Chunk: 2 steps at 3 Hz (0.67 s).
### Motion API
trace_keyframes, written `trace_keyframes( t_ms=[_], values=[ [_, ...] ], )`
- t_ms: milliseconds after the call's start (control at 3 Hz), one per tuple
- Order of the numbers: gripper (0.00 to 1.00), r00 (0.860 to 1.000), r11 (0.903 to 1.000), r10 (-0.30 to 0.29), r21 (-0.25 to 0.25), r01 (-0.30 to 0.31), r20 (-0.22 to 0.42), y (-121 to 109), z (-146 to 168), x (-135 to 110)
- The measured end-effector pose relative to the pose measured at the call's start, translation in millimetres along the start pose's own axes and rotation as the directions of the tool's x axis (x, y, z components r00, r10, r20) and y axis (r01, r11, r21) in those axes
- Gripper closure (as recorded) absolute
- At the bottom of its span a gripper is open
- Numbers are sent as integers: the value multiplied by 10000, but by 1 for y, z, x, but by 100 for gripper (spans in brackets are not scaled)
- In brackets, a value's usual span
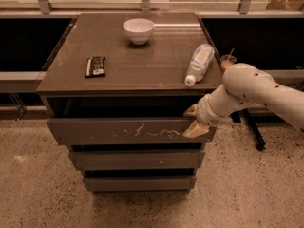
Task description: Open top drawer
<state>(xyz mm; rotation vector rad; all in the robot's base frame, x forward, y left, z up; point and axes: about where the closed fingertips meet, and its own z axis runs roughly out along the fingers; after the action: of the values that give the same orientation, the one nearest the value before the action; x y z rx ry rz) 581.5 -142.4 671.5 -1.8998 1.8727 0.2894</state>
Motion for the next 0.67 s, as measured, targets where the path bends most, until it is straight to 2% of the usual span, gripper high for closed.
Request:
trace_keyframes(
  t_ms=[333, 667],
  values=[
    [53, 9985, 9974, -435, -557, 453, 339, 17, 5, -17],
    [49, 9972, 9950, -617, -755, 647, 419, 25, 3, -23]
  ],
)
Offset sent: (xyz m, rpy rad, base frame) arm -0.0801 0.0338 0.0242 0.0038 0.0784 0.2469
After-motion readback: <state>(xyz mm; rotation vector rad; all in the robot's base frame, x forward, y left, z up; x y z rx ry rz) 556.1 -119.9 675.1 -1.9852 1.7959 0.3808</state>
